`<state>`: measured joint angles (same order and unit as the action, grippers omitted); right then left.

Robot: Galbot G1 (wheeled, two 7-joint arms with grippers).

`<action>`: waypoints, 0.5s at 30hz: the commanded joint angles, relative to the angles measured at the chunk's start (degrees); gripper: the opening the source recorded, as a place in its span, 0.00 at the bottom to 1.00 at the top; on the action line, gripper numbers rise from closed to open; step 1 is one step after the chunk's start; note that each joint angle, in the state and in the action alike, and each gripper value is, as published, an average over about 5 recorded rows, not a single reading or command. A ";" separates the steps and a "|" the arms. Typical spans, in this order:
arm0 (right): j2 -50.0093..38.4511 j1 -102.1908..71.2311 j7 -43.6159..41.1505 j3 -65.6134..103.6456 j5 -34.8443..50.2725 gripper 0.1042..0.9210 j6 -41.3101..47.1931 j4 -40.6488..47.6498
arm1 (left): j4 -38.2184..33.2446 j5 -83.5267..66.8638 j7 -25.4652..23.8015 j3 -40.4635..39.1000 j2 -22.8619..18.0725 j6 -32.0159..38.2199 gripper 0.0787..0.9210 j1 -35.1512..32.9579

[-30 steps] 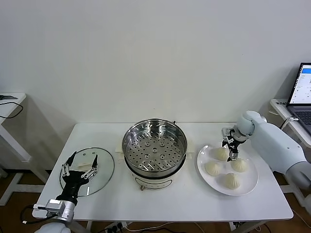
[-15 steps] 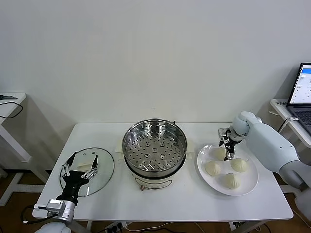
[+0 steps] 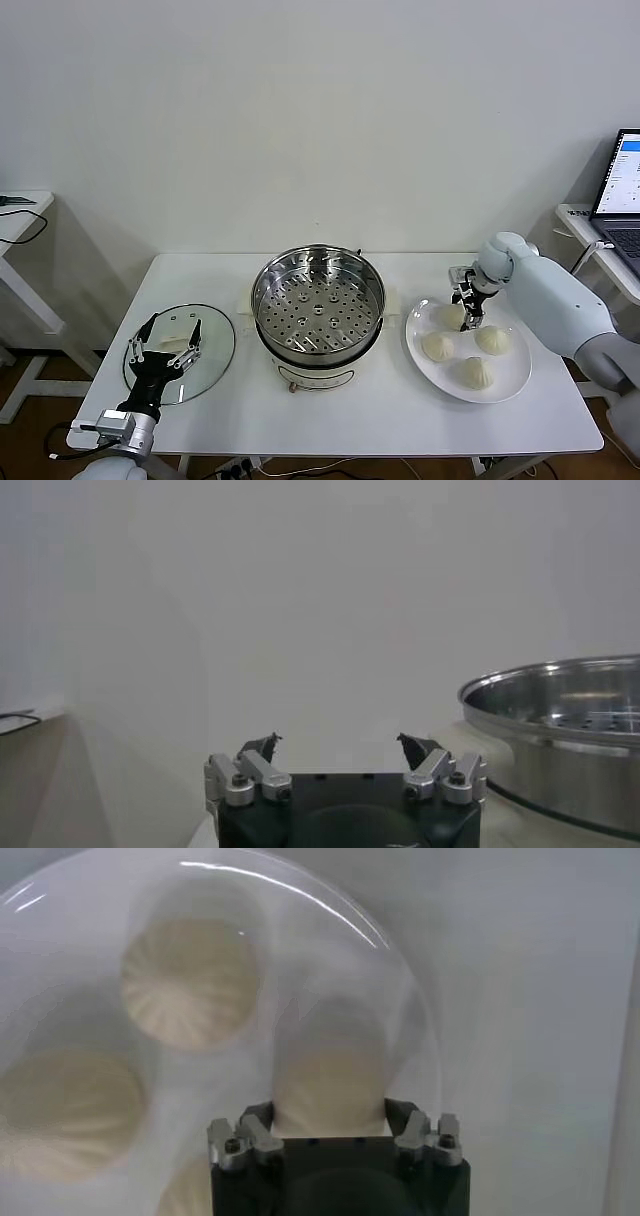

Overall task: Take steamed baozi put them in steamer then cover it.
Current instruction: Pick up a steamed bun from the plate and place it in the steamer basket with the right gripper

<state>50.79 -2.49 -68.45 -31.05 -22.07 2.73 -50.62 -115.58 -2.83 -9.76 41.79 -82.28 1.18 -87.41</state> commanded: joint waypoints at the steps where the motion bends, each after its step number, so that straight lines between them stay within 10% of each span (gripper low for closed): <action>1: -4.71 1.55 -0.35 -2.75 4.95 0.72 0.13 -6.81 | -0.25 -0.03 0.07 0.01 0.15 -0.04 0.88 -0.02; 15: -13.07 38.51 -13.58 -31.07 19.67 0.69 -23.68 -28.52 | -1.69 -0.02 0.36 -0.24 0.99 -0.61 0.88 -0.61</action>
<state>41.37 21.27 -77.20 -50.75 -8.09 -11.65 -70.07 -116.83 -2.85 -9.42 41.48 -81.52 0.69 -87.89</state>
